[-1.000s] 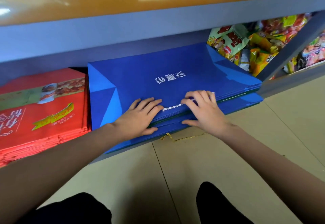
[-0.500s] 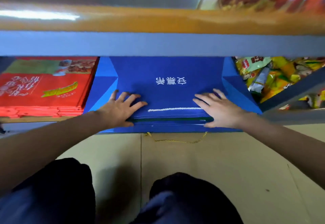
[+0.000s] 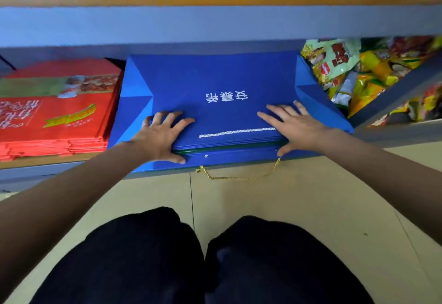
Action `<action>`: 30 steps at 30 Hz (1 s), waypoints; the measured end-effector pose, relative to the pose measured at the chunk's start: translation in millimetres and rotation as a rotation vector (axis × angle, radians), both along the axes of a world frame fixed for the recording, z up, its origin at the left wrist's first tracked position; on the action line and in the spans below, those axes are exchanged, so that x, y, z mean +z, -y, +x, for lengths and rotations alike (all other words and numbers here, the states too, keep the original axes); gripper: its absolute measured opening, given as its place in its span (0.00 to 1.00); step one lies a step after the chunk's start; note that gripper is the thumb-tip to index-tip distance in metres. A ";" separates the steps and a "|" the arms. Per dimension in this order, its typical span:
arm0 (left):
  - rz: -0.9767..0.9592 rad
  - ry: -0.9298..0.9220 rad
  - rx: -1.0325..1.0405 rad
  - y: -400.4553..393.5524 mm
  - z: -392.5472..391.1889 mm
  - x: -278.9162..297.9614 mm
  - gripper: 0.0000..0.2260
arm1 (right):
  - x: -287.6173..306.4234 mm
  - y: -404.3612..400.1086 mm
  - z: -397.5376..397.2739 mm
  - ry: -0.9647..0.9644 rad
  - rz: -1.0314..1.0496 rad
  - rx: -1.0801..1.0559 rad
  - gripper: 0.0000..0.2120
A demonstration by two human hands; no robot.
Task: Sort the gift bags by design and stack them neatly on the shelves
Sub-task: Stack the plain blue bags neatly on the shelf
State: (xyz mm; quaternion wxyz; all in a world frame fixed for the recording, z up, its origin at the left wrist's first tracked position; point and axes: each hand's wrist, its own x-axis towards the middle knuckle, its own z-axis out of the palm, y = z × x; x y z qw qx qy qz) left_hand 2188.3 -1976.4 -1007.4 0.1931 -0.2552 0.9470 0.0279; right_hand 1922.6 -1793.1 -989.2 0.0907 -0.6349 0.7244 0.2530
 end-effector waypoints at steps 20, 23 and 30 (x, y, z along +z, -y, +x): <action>-0.016 0.075 -0.020 -3.2 1.8 2.6 0.47 | -10.4 8.9 1.4 0.332 -0.072 -0.218 0.52; 0.014 0.080 -0.001 -11.9 -9.5 4.3 0.50 | -21.4 5.5 5.3 0.480 -0.166 -0.281 0.51; -0.027 0.093 -0.003 -19.2 -9.2 -0.5 0.54 | -29.2 -19.5 13.3 0.294 -0.452 -0.090 0.44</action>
